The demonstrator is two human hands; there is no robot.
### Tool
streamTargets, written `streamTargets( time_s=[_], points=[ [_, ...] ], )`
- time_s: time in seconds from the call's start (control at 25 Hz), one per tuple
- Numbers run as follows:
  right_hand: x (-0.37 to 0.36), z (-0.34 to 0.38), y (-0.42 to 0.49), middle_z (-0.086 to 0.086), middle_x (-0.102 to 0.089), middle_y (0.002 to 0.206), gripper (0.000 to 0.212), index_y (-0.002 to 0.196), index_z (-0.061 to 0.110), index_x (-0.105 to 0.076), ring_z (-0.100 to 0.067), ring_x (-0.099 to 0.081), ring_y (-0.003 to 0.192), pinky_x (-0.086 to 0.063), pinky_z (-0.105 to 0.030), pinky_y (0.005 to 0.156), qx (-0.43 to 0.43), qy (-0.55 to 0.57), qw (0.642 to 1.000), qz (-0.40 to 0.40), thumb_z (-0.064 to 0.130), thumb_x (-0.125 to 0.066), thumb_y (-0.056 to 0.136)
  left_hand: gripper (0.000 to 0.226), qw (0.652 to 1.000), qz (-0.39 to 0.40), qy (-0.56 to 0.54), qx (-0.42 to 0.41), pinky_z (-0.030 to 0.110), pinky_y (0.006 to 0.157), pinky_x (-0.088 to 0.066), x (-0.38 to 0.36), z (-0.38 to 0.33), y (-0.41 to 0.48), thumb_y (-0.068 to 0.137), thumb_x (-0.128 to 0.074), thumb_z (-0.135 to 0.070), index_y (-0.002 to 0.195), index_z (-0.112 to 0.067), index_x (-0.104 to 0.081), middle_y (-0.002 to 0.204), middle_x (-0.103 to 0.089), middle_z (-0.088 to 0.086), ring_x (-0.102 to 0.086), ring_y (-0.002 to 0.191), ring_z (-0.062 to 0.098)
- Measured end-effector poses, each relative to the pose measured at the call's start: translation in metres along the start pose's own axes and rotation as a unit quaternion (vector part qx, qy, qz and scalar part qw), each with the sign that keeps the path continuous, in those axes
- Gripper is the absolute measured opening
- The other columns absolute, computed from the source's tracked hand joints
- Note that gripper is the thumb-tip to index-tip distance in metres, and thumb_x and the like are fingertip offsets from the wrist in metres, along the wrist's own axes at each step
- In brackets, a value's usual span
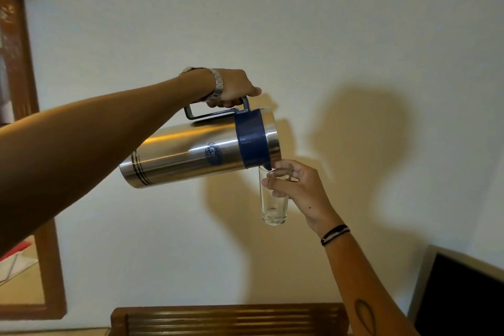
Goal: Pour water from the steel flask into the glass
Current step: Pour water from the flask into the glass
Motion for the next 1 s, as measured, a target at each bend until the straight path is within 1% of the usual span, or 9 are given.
streamTargets(
  time_s=[0.12, 0.2, 0.32, 0.44, 0.56, 0.6, 0.76, 0.88, 1.0],
  points=[
    [0.002, -0.002, 0.0, -0.004, -0.083, 0.109, 0.045, 0.118, 0.023, -0.079, -0.014, -0.081, 0.094, -0.067, -0.034, 0.084, 0.0, -0.005, 1.0, -0.001, 0.021, -0.098, 0.077, 0.063, 0.999, 0.002, 0.031, -0.012, 0.021, 0.043, -0.033, -0.005, -0.003, 0.004, 0.105, -0.043, -0.052, 0.055, -0.015, -0.043, 0.031, -0.04, -0.006, -0.03, 0.025, 0.013],
    [0.001, -0.004, 0.0, -0.001, -0.084, 0.104, 0.045, 0.116, 0.023, -0.079, -0.01, -0.08, 0.089, -0.066, -0.033, 0.082, -0.005, -0.005, 1.0, 0.001, 0.021, -0.099, 0.075, 0.065, 0.998, -0.002, 0.055, -0.021, 0.022, 0.046, -0.035, -0.008, -0.006, 0.006, 0.106, -0.042, -0.053, 0.052, -0.015, -0.044, 0.03, -0.04, -0.006, -0.03, 0.024, 0.013],
    [-0.001, -0.008, 0.001, 0.007, -0.084, 0.096, 0.05, 0.115, 0.021, -0.079, -0.01, -0.079, 0.09, -0.067, -0.034, 0.086, -0.008, 0.001, 1.0, 0.002, 0.026, -0.099, 0.069, 0.069, 0.994, -0.01, 0.097, -0.047, 0.025, 0.052, -0.038, -0.012, -0.016, 0.008, 0.106, -0.04, -0.052, 0.049, -0.014, -0.044, 0.035, -0.043, -0.001, -0.033, 0.026, 0.016],
    [-0.005, -0.014, 0.001, 0.006, -0.083, 0.098, 0.047, 0.114, 0.022, -0.08, -0.01, -0.079, 0.091, -0.066, -0.03, 0.081, -0.012, 0.008, 1.0, 0.007, 0.023, -0.099, 0.071, 0.069, 0.989, -0.014, 0.13, -0.065, 0.028, 0.059, -0.039, -0.015, -0.025, 0.008, 0.106, -0.04, -0.051, 0.048, -0.014, -0.043, 0.041, -0.044, 0.001, -0.035, 0.035, 0.02],
    [-0.007, -0.018, 0.003, 0.004, -0.082, 0.102, 0.044, 0.115, 0.024, -0.081, -0.011, -0.078, 0.092, -0.067, -0.035, 0.083, -0.019, 0.007, 1.0, 0.012, 0.02, -0.099, 0.075, 0.068, 0.985, -0.02, 0.155, -0.072, 0.029, 0.057, -0.035, -0.017, -0.03, 0.009, 0.107, -0.04, -0.05, 0.049, -0.015, -0.043, 0.04, -0.043, -0.001, -0.036, 0.04, 0.019],
    [-0.007, -0.019, 0.003, 0.002, -0.082, 0.104, 0.044, 0.115, 0.025, -0.081, -0.01, -0.078, 0.092, -0.067, -0.035, 0.083, -0.02, 0.005, 1.0, 0.013, 0.021, -0.099, 0.075, 0.067, 0.984, -0.021, 0.162, -0.074, 0.029, 0.056, -0.035, -0.018, -0.032, 0.009, 0.107, -0.04, -0.05, 0.049, -0.015, -0.043, 0.039, -0.043, -0.001, -0.037, 0.04, 0.019],
    [-0.009, -0.02, 0.004, -0.009, -0.08, 0.114, 0.043, 0.114, 0.026, -0.081, -0.012, -0.077, 0.088, -0.063, -0.025, 0.077, -0.025, 0.009, 1.0, 0.011, 0.022, -0.099, 0.075, 0.065, 0.977, -0.025, 0.199, -0.077, 0.029, 0.054, -0.032, -0.019, -0.039, 0.011, 0.108, -0.038, -0.048, 0.052, -0.015, -0.041, 0.048, -0.043, 0.002, -0.037, 0.044, 0.018],
    [-0.01, -0.023, 0.005, -0.01, -0.08, 0.116, 0.043, 0.115, 0.023, -0.08, -0.017, -0.078, 0.092, -0.063, -0.028, 0.08, -0.031, 0.011, 0.999, 0.008, 0.023, -0.098, 0.076, 0.062, 0.97, -0.034, 0.228, -0.082, 0.029, 0.054, -0.03, -0.02, -0.047, 0.011, 0.108, -0.038, -0.046, 0.054, -0.015, -0.04, 0.05, -0.042, 0.002, -0.036, 0.046, 0.018],
    [-0.01, -0.024, 0.006, -0.008, -0.08, 0.115, 0.043, 0.116, 0.024, -0.08, -0.02, -0.079, 0.098, -0.061, -0.022, 0.076, -0.031, 0.013, 0.999, 0.004, 0.023, -0.098, 0.076, 0.061, 0.967, -0.037, 0.238, -0.086, 0.029, 0.055, -0.031, -0.021, -0.051, 0.014, 0.108, -0.039, -0.045, 0.056, -0.015, -0.04, 0.052, -0.042, 0.002, -0.037, 0.047, 0.018]
  ],
)
Point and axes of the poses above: each hand's wrist, its own y-axis towards the middle knuckle, its own x-axis out of the back of the hand, z = x × y, the point moved 10 cm from there along y, towards the middle knuckle
